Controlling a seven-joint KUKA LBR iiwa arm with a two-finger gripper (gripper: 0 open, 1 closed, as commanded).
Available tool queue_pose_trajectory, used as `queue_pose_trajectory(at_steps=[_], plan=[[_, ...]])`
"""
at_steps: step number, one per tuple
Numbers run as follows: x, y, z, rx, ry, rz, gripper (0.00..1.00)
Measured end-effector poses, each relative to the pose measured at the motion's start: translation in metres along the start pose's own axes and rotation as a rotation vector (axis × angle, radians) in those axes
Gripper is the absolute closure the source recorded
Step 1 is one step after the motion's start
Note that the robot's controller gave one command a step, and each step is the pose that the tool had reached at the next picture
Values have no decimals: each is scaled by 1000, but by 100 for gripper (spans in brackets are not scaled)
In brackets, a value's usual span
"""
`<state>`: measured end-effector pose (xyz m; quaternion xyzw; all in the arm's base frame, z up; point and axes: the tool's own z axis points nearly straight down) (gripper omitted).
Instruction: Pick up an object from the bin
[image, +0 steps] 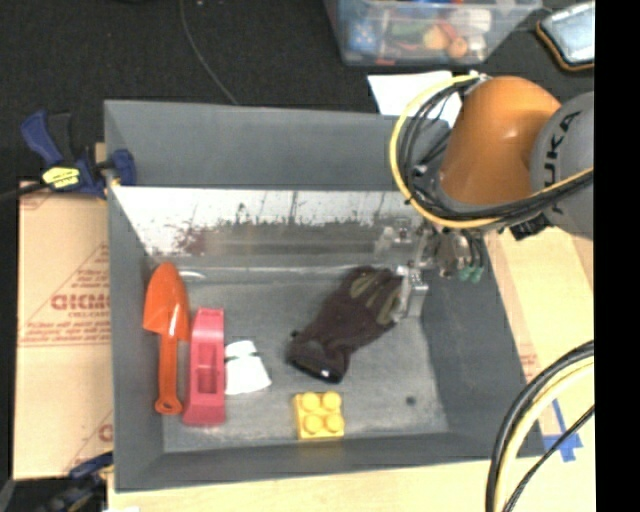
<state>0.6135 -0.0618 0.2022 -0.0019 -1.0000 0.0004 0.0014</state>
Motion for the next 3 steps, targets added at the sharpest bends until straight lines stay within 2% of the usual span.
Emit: queue_pose_trajectory(at_steps=[1,2,3], plan=[[-1,0,-5,1,-8,-2,0],[-5,48,133,2,-5,-319,0],[-11,51,130,6,-18,-359,0]])
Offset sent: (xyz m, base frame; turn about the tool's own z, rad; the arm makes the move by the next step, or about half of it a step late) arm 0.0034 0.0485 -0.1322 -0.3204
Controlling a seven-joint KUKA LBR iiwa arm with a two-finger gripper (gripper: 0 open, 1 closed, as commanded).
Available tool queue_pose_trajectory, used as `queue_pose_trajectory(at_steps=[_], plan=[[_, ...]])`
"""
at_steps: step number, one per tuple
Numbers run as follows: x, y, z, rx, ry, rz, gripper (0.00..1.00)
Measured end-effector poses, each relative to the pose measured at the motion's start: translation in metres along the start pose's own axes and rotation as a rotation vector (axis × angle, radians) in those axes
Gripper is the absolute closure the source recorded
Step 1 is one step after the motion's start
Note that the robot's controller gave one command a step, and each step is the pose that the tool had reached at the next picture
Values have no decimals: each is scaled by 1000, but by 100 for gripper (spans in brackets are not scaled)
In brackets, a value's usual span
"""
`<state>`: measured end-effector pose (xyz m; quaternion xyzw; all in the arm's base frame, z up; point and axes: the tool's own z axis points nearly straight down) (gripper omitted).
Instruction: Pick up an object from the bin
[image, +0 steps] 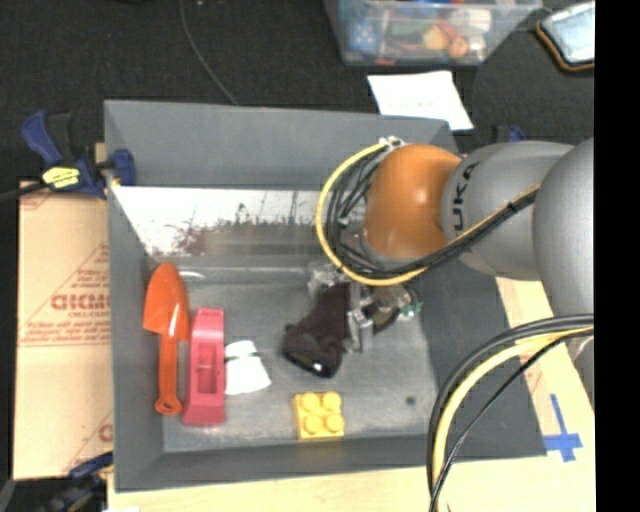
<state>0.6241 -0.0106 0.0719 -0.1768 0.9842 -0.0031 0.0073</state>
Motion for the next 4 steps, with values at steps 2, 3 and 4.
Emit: queue_pose_trajectory(at_steps=[2,3,4], plan=[[-1,-2,-2,2,-5,3,0],[-1,-3,-3,-1,-7,22,100],[-1,-3,-3,-1,-8,24,100]])
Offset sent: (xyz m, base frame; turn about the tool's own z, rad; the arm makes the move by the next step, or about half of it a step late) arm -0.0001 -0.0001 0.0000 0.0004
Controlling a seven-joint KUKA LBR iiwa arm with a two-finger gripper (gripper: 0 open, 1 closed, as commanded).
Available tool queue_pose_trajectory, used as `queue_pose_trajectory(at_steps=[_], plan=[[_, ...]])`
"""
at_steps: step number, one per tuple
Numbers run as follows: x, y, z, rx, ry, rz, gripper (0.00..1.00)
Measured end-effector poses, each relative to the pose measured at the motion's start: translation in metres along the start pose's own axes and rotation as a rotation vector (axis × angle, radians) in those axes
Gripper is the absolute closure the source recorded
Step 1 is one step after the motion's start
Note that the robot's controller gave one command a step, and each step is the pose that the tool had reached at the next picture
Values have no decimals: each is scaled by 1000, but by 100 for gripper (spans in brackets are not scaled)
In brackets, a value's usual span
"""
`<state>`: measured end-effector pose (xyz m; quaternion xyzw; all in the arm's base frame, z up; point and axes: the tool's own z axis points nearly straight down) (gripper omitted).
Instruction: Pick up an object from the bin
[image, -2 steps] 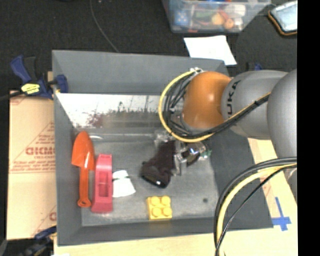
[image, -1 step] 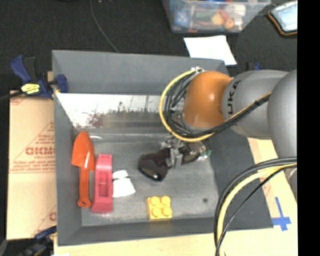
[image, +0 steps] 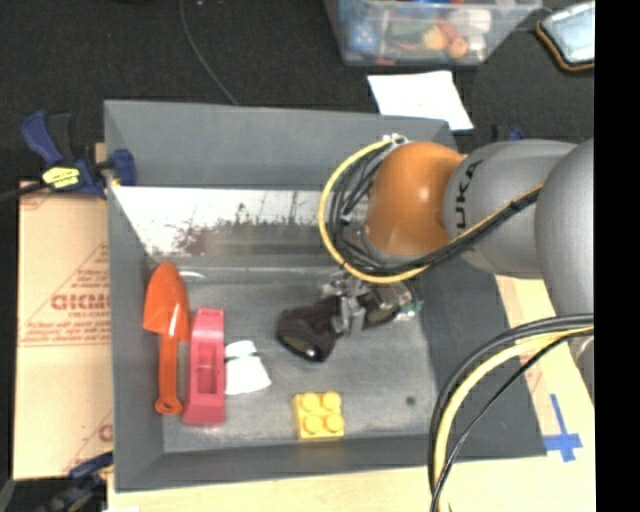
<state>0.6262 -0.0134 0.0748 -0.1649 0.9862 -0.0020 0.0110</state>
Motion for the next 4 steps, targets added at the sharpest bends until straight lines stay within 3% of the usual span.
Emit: queue_pose_trajectory(at_steps=[3,4], plan=[[-1,-2,-30,3,-8,2,100],[-1,-3,-61,3,-6,4,100]])
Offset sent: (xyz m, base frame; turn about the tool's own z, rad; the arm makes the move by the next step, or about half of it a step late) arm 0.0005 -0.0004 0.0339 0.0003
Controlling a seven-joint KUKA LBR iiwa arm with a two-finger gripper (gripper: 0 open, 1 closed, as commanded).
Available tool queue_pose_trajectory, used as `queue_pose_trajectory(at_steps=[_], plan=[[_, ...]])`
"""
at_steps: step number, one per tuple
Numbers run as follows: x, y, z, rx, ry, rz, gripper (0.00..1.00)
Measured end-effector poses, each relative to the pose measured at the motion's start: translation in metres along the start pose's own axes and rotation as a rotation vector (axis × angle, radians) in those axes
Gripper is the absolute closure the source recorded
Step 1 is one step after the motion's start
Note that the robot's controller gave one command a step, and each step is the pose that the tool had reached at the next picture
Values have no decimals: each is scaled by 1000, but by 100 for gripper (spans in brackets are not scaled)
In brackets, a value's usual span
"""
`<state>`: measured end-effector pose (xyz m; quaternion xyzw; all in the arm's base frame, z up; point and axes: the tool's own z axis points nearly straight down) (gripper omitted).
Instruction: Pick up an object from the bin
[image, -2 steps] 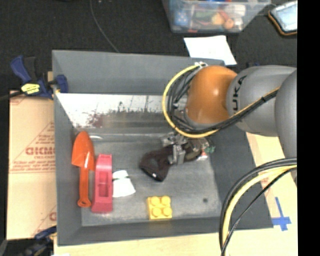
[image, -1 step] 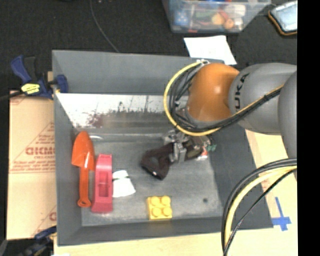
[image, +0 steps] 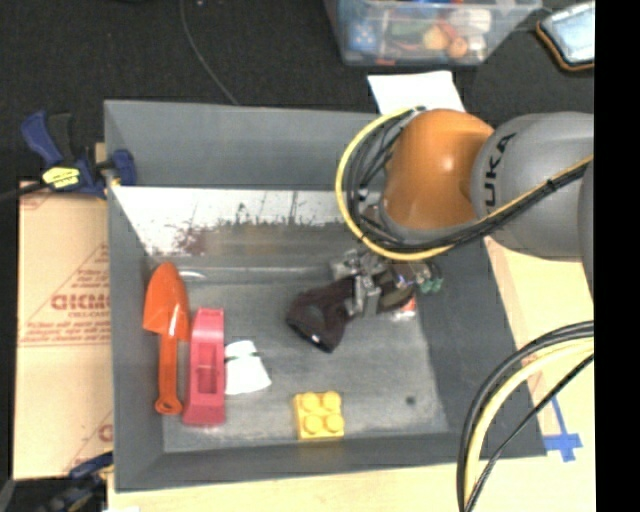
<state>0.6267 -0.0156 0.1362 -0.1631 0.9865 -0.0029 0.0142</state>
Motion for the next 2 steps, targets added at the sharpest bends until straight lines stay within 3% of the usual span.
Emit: queue_pose_trajectory(at_steps=[2], plan=[[-1,-1,-41,1,-2,1,100]])
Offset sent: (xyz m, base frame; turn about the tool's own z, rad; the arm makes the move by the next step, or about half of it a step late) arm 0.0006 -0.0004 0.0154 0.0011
